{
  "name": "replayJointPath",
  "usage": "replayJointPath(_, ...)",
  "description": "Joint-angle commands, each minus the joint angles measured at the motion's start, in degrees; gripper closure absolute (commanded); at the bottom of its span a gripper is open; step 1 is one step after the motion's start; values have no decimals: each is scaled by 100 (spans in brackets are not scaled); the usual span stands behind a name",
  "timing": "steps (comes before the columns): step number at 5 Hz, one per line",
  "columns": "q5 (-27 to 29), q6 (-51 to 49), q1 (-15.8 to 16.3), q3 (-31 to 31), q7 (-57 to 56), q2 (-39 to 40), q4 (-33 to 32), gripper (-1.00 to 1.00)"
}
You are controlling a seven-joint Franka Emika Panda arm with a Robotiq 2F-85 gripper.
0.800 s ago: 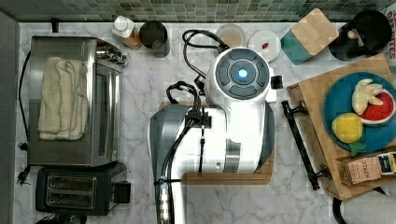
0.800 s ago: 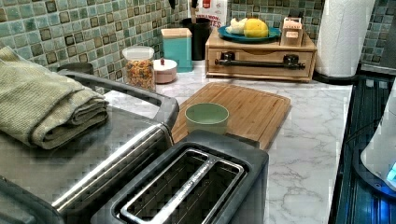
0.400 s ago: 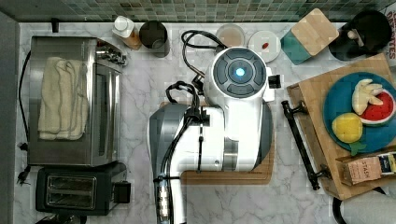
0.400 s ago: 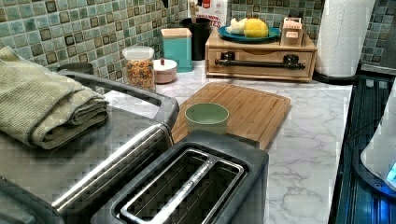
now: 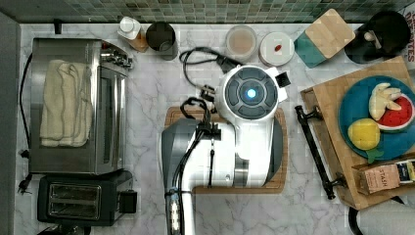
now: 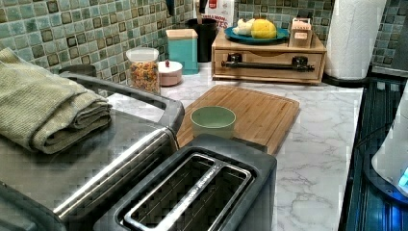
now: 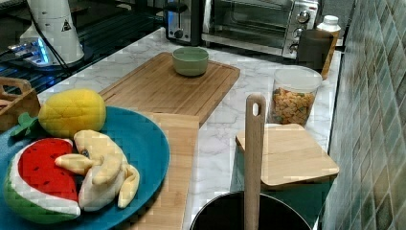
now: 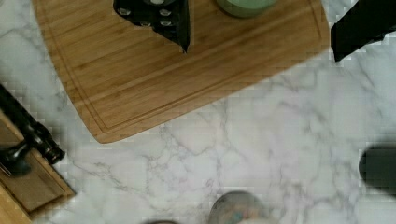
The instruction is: Open the drawer.
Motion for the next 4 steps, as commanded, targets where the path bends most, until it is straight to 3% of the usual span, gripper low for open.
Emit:
replayJointPath(1, -515, 342, -145, -450, -2608, -985, -1205, -100)
replayJointPath(2, -513, 1070, -245, -682, -3795, -1184, -1783, -100)
replayJointPath(3, -686, 1304, -373, -783, -4393, -1105, -1918, -100)
replayJointPath(4, -614, 1281, -382, -1082, -5141, -736, -1628, -100)
